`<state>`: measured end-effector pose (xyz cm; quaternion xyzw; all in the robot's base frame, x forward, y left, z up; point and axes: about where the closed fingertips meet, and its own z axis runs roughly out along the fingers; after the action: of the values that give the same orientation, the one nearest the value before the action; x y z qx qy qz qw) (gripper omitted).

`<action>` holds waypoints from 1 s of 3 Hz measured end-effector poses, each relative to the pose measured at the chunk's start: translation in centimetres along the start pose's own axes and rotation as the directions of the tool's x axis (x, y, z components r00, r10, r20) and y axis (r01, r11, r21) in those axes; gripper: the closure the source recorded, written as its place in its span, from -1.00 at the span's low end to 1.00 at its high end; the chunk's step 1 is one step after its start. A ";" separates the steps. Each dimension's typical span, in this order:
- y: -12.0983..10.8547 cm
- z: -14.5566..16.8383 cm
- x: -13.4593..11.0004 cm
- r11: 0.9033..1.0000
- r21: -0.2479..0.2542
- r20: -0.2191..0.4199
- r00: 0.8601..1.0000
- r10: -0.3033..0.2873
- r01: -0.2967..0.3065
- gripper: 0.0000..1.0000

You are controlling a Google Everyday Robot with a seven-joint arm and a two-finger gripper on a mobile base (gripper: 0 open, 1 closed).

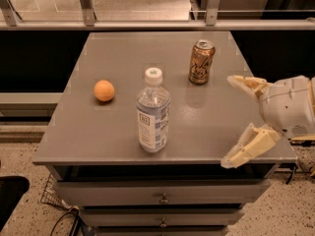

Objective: Pick blue plastic bottle

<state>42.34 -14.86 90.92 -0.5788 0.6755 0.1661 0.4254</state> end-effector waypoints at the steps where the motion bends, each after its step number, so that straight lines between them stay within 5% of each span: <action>1: 1.8 1.8 -2.1 0.998 -0.040 0.209 0.977 0.046 -0.038 -1.00; 2: 2.8 2.3 -5.0 0.991 -0.085 0.399 0.907 0.133 -0.107 -1.00; 3: 2.5 2.7 -7.8 0.980 -0.130 0.524 0.828 0.199 -0.154 -1.00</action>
Offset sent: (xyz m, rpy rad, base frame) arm -0.0246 0.0728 0.0416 0.7240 0.0445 0.1055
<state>40.78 -7.24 94.61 -0.4615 0.5735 0.3869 0.5554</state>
